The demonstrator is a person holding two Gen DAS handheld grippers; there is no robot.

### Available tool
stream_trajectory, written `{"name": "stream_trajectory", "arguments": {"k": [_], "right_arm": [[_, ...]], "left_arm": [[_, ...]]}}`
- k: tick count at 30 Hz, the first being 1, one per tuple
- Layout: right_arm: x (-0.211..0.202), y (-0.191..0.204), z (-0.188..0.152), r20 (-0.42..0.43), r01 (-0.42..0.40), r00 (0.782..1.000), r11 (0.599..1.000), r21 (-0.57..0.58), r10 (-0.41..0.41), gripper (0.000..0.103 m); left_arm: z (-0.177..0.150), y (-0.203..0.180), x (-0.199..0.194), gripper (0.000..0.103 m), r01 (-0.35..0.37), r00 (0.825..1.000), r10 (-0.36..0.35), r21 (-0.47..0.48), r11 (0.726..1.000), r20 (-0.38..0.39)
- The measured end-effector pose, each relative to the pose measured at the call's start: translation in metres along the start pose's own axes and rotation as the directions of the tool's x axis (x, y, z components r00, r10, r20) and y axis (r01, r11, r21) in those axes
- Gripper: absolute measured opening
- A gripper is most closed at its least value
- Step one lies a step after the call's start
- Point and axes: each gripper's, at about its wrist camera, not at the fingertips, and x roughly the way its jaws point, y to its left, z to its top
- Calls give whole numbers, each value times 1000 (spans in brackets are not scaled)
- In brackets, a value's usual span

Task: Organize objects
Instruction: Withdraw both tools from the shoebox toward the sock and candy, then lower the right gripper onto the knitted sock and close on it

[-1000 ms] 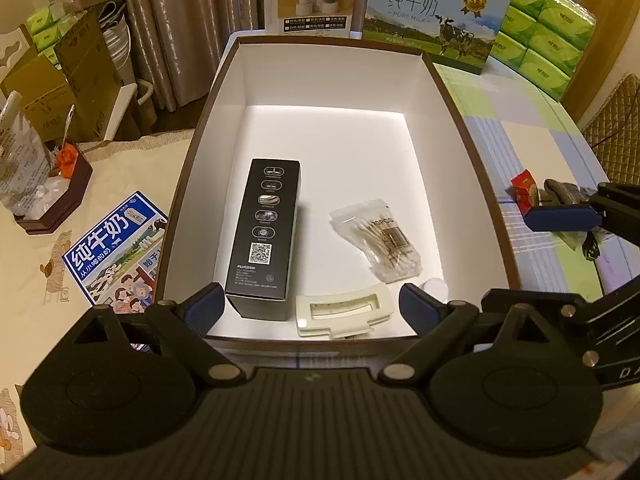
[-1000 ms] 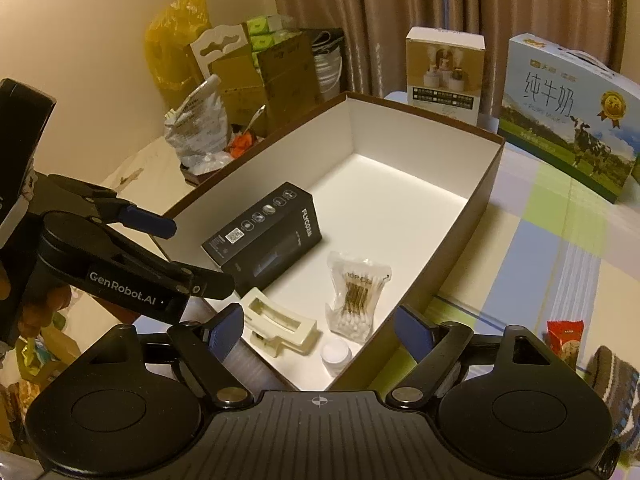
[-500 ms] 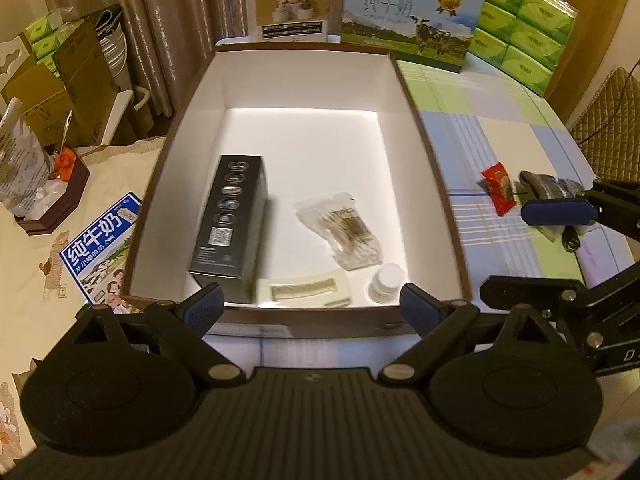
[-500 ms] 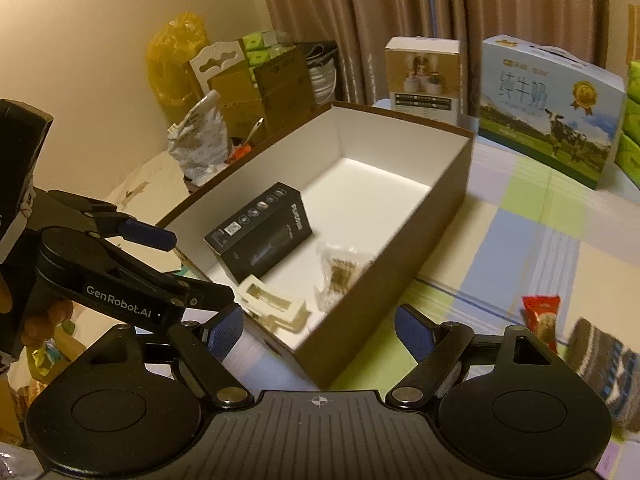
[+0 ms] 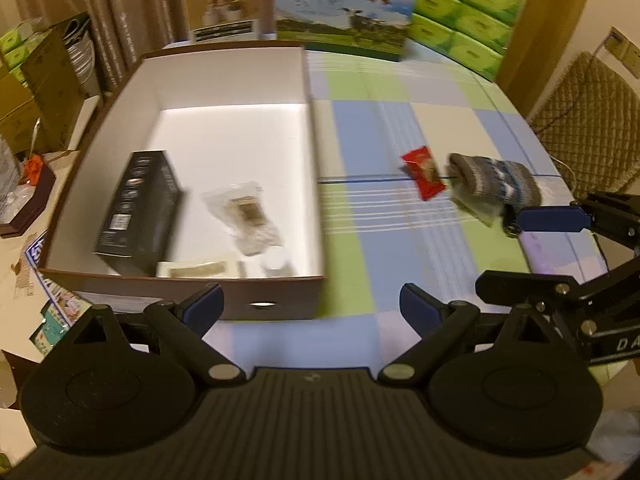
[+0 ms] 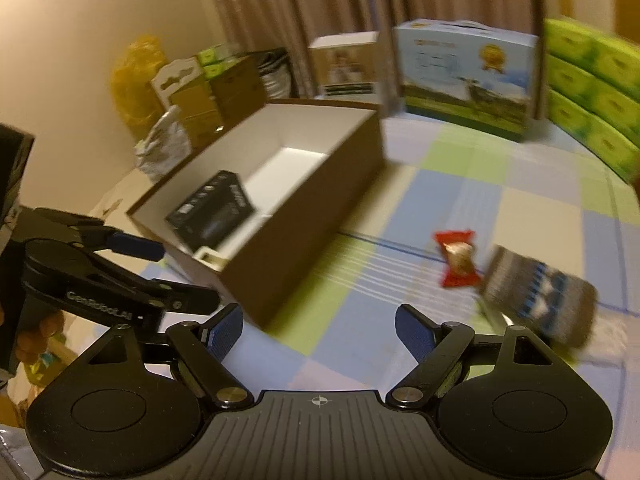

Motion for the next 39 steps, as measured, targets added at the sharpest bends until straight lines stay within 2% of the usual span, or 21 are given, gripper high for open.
{"name": "stream_trajectory", "arguments": {"k": [11, 22, 28, 33, 39], "right_arm": [[-42, -73, -30, 0, 114, 993, 983, 142, -115, 81], [-53, -118, -42, 10, 185, 982, 961, 205, -191, 81], [-43, -134, -39, 50, 219, 972, 965, 143, -228, 81], [-24, -144, -35, 60, 258, 964, 965, 39, -260, 80], [7, -148, -39, 47, 292, 957, 946, -140, -288, 67]], "left_arm": [[9, -72, 12, 93, 55, 998, -56, 62, 997, 4], [19, -114, 38, 93, 64, 998, -64, 81, 995, -6], [28, -123, 57, 93, 43, 999, -43, 85, 995, -6], [36, -129, 76, 93, 42, 999, -42, 91, 995, -6], [44, -132, 102, 93, 42, 999, -40, 83, 996, -23]]}}
